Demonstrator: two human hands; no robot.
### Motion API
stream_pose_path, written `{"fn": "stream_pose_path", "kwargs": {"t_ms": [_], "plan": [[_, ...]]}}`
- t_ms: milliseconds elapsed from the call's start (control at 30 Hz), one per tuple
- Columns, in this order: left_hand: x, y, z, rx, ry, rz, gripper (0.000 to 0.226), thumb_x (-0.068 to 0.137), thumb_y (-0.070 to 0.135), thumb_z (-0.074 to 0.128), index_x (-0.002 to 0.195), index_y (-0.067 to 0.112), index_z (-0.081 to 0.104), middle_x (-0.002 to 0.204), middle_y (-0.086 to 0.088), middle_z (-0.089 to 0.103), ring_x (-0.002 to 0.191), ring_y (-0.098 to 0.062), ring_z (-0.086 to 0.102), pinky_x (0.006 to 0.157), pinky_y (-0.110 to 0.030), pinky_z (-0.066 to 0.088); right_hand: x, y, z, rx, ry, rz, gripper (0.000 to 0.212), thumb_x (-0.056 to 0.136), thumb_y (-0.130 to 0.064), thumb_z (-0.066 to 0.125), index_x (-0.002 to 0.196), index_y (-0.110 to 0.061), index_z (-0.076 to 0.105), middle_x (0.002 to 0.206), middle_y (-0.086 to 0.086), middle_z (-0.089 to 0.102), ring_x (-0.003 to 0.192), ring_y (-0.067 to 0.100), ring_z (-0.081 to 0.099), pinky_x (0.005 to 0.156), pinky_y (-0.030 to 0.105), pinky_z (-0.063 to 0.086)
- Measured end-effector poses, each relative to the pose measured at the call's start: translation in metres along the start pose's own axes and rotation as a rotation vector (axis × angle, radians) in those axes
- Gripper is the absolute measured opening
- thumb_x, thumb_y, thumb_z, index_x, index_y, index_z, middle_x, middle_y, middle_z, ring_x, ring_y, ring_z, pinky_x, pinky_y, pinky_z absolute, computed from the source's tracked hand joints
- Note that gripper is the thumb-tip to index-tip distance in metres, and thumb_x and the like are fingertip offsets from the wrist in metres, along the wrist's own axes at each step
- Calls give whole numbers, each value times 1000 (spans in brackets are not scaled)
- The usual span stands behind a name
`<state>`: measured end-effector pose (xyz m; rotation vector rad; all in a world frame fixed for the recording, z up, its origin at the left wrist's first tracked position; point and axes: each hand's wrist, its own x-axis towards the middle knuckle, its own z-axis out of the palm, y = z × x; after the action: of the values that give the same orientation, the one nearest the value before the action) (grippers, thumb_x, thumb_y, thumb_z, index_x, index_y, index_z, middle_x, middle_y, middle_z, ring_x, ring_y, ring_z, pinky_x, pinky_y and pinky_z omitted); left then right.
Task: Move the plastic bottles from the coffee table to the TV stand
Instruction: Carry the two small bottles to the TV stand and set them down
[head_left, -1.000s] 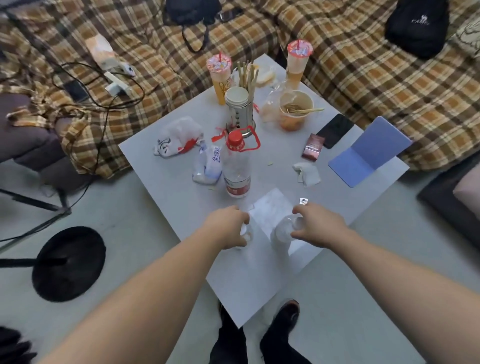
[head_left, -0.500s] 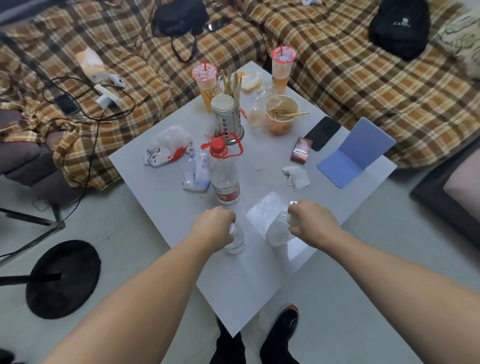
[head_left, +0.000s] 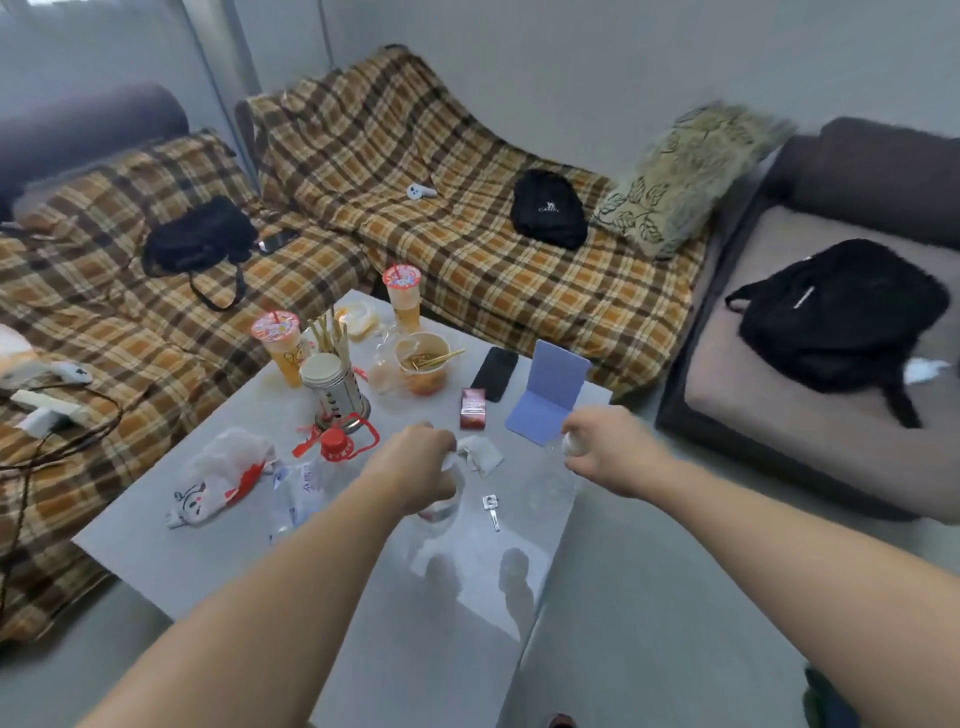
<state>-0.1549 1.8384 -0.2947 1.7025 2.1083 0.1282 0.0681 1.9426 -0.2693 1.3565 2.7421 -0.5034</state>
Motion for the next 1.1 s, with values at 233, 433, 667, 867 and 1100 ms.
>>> {"fn": "stream_pose_path", "kwargs": {"t_ms": [233, 433, 667, 867, 1100], "plan": [[-2, 39, -16, 18, 108, 218, 36, 80, 22, 68, 115, 17, 61, 109, -4, 54, 88, -23, 59, 74, -34, 55, -86, 6, -31, 38, 202, 322, 25, 80, -20, 64, 104, -14, 66, 107, 4, 62, 99, 25, 58, 83, 40, 50], [-23, 92, -27, 67, 55, 358, 25, 83, 16, 58, 108, 15, 61, 103, -3, 54, 75, -19, 52, 50, -23, 35, -175, 11, -41, 195, 335, 546, 16, 71, -17, 59, 86, -15, 65, 96, 0, 62, 88, 23, 58, 69, 36, 52], [-84, 184, -25, -8, 44, 559, 20, 80, 23, 62, 94, 9, 65, 94, -5, 66, 82, -23, 61, 65, -38, 53, -311, 18, -51, 336, 474, 721, 11, 65, -16, 60, 76, -15, 64, 83, 0, 65, 76, 20, 60, 56, 29, 45], [-170, 262, 3, -23, 23, 801, 29, 80, 22, 62, 108, 18, 65, 108, -2, 65, 93, -21, 59, 72, -29, 45, -450, 8, -33, 406, 565, 898, 29, 70, -17, 62, 99, -17, 66, 94, 0, 61, 81, 18, 60, 57, 26, 43], [-249, 355, 53, 128, -125, 1125, 36, 82, 26, 64, 118, 19, 62, 115, -1, 60, 98, -18, 55, 80, -28, 46, -592, -15, -3, 319, 578, 1234, 28, 72, -17, 65, 101, -18, 69, 106, 3, 64, 89, 21, 60, 69, 31, 54]]}}
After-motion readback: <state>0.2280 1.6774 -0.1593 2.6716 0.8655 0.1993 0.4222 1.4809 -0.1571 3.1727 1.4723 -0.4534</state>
